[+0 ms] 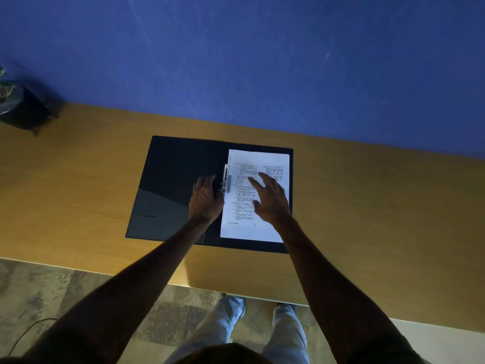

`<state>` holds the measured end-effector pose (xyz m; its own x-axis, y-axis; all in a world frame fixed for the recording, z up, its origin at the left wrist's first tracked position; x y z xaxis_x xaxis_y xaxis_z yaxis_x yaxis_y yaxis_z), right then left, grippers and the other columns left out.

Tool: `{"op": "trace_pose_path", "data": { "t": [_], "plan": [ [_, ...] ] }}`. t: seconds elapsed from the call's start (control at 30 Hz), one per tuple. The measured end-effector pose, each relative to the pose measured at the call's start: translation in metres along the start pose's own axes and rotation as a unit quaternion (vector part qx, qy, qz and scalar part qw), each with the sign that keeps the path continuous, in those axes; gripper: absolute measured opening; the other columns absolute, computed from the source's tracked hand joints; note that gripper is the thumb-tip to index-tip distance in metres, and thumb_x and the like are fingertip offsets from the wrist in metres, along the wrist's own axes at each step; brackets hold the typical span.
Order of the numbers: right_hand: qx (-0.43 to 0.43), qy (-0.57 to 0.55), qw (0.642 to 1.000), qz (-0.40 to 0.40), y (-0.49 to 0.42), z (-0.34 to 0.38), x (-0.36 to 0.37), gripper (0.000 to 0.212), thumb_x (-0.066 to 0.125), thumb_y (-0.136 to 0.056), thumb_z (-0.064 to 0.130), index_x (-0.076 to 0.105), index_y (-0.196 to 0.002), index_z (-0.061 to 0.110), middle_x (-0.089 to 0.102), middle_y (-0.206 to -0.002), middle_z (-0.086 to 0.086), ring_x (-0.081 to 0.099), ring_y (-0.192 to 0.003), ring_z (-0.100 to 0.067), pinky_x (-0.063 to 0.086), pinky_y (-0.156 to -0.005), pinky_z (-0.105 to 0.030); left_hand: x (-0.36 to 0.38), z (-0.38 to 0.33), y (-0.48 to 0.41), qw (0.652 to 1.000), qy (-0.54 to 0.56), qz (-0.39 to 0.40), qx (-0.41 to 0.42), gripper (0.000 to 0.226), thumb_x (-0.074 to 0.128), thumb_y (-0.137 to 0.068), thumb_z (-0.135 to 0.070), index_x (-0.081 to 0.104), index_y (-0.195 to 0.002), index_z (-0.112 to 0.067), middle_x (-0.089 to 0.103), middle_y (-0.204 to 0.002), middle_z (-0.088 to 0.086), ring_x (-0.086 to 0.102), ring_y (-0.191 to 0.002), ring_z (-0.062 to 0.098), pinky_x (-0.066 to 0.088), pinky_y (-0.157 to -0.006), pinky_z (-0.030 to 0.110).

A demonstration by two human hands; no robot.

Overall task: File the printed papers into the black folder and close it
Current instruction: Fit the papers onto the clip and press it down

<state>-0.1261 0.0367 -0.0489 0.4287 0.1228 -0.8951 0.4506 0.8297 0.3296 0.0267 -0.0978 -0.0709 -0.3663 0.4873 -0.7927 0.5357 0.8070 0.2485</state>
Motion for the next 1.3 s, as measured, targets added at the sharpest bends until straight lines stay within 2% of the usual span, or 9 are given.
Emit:
{"op": "trace_pose_path", "data": {
  "t": [0.2,0.33,0.5,0.57,0.7,0.87,1.03,1.17,1.3],
  "plan": [
    [0.000,0.028,0.999,0.016,-0.008,0.003,0.006,0.077,0.070,-0.102,0.027,0.031,-0.168,0.030,0.012,-0.180,0.000,0.016,-0.168,-0.024,0.027,-0.134,-0.053,-0.002,-0.011,-0.030,0.997,-0.035,0.016,0.063,0.060,0.058,-0.104,-0.020,0.044,-0.161,-0.010,0.048,-0.161,0.013,0.043,-0.154,0.033,0.048,-0.122,0.051],
    [0.008,0.017,0.999,0.026,-0.009,0.005,0.008,0.077,0.071,-0.101,0.027,0.032,-0.167,0.030,0.011,-0.180,0.000,0.017,-0.168,-0.024,0.028,-0.134,-0.053,-0.005,-0.015,-0.044,0.995,-0.044,0.021,0.082,0.061,0.060,-0.101,-0.014,0.047,-0.160,-0.011,0.050,-0.160,0.011,0.039,-0.157,0.033,0.046,-0.123,0.054],
    [0.014,0.017,0.999,0.025,-0.010,0.004,0.009,0.078,0.073,-0.100,0.027,0.033,-0.167,0.029,0.012,-0.180,0.000,0.019,-0.167,-0.025,0.032,-0.132,-0.053,-0.002,-0.017,-0.055,0.993,-0.043,0.066,0.089,0.067,0.055,-0.100,-0.002,0.044,-0.164,-0.017,0.051,-0.164,0.011,0.031,-0.163,0.033,0.034,-0.131,0.054],
    [0.014,0.015,0.999,0.026,-0.009,0.005,0.010,0.079,0.073,-0.099,0.027,0.033,-0.167,0.030,0.013,-0.180,0.000,0.020,-0.167,-0.025,0.033,-0.131,-0.053,-0.002,-0.017,-0.059,0.993,-0.031,0.080,0.084,0.068,0.053,-0.099,0.004,0.048,-0.163,-0.018,0.055,-0.159,0.013,0.038,-0.159,0.035,0.038,-0.128,0.054],
    [0.013,0.016,0.999,0.029,-0.009,0.003,0.010,0.079,0.072,-0.100,0.029,0.032,-0.168,0.031,0.012,-0.180,0.001,0.019,-0.167,-0.025,0.032,-0.132,-0.053,-0.006,-0.021,-0.061,0.993,0.035,0.064,0.095,0.064,0.050,-0.093,0.012,0.061,-0.151,-0.013,0.069,-0.144,0.011,0.064,-0.137,0.030,0.055,-0.112,0.047],
    [0.009,0.012,0.999,0.031,-0.009,0.001,0.009,0.078,0.072,-0.101,0.031,0.032,-0.168,0.032,0.012,-0.180,0.002,0.020,-0.167,-0.024,0.034,-0.131,-0.052,-0.011,-0.019,-0.057,0.994,0.075,0.031,0.071,0.047,0.055,-0.099,0.005,0.068,-0.142,-0.013,0.071,-0.138,0.010,0.069,-0.129,0.026,0.056,-0.109,0.046],
    [0.010,0.005,1.000,0.026,-0.007,0.001,0.007,0.076,0.072,-0.101,0.031,0.034,-0.167,0.033,0.013,-0.180,0.003,0.021,-0.167,-0.024,0.034,-0.131,-0.052,-0.019,-0.010,-0.043,0.992,0.080,0.007,0.094,0.021,0.063,-0.104,-0.007,0.076,-0.120,-0.011,0.078,-0.119,0.003,0.077,-0.108,0.020,0.064,-0.095,0.042],
    [0.012,0.002,1.000,0.026,-0.006,0.002,0.007,0.076,0.072,-0.100,0.032,0.034,-0.167,0.033,0.013,-0.180,0.003,0.020,-0.167,-0.023,0.032,-0.132,-0.051,-0.019,-0.002,-0.025,0.988,0.093,0.015,0.122,0.014,0.069,-0.102,-0.005,0.079,-0.112,-0.007,0.078,-0.118,0.006,0.080,-0.107,0.019,0.067,-0.092,0.037],
    [0.013,0.003,1.000,0.028,-0.006,0.003,0.006,0.077,0.072,-0.100,0.032,0.033,-0.167,0.033,0.013,-0.180,0.003,0.020,-0.167,-0.024,0.033,-0.132,-0.051,-0.018,0.009,-0.010,0.986,0.102,0.028,0.126,0.017,0.070,-0.100,-0.002,0.080,-0.114,-0.002,0.078,-0.116,0.010,0.081,-0.107,0.020,0.067,-0.096,0.036]
  ]
}}
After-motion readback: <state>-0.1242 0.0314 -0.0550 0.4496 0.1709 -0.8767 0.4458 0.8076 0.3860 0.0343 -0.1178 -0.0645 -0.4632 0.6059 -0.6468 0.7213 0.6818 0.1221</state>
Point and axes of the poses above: each hand's wrist, its own y-axis away from the middle knuckle, its own x-axis out of the palm, z = x × y, the point moved 1 cm from there along -y, towards the middle knuckle
